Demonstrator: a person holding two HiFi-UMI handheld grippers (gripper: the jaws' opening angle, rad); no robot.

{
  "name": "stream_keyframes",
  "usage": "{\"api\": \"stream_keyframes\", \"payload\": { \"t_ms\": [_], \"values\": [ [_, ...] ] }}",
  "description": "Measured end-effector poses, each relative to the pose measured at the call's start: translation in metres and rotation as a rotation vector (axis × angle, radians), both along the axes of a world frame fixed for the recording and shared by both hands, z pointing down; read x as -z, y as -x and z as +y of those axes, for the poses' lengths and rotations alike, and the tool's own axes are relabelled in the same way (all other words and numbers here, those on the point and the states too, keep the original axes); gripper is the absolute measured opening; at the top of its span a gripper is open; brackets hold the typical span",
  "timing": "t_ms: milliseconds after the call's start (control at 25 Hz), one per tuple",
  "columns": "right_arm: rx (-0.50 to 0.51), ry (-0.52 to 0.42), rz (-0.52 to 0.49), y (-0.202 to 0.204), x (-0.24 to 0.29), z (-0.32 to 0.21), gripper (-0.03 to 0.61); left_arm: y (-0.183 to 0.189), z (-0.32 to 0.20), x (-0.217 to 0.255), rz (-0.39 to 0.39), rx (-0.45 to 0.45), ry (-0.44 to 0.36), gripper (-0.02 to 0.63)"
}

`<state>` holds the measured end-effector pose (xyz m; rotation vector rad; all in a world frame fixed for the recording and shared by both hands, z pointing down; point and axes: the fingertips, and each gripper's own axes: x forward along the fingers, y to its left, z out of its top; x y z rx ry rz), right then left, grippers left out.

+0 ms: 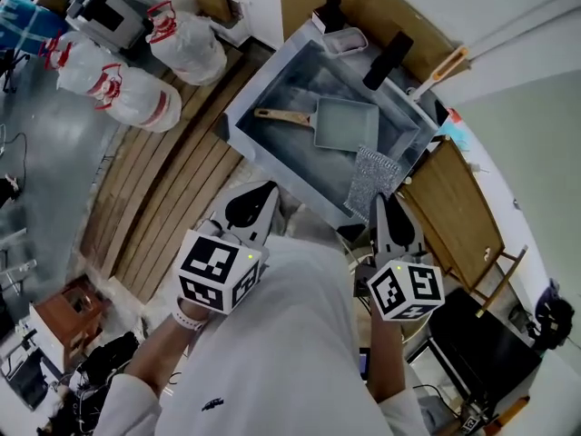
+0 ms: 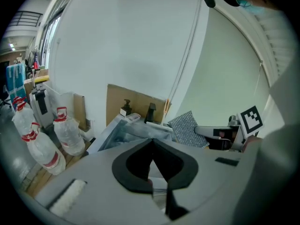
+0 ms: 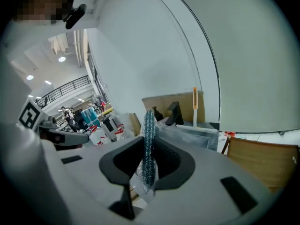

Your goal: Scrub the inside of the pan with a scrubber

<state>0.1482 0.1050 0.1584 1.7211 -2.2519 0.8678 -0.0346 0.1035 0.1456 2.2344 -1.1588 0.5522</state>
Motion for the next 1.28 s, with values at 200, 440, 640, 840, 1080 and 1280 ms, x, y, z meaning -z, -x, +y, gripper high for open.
{"api": "stream_keyframes", "payload": {
  "t_ms": [200, 440, 640, 840, 1080, 1280],
  "values": [
    [0.044, 0.039, 0.003, 0.003, -0.014, -0.014, 0.048, -0.015, -0.009, -0.008, -0.006, -0.004, 0.008, -0.005],
    [0.072, 0.062, 0.003, 0.013, -0.022, -0.035, 0.048, -0.024, -0.021, -0.012, -0.002, -0.015, 0.026, -0.005],
    [0.086, 0.074, 0.029, 0.015, -0.053, -0.059, 0.048, -0.027, -0.04, -0.042, 0.003, -0.004, 0.058, -0.005],
    [0.097, 0.136, 0.037, 0.021, -0.092, -0.09, 0.048, -0.029, -0.066, -0.074, -0.006, -0.013, 0.09, -0.005],
    [0.053, 0.172, 0.041, 0.022, -0.136, -0.126, 0.048, -0.032, -0.092, -0.12, 0.008, 0.006, 0.128, -0.006],
    [0.04, 0.192, 0.046, 0.025, -0.175, -0.15, 0.048, -0.035, -0.113, -0.157, 0.03, 0.032, 0.161, -0.005]
  ]
}}
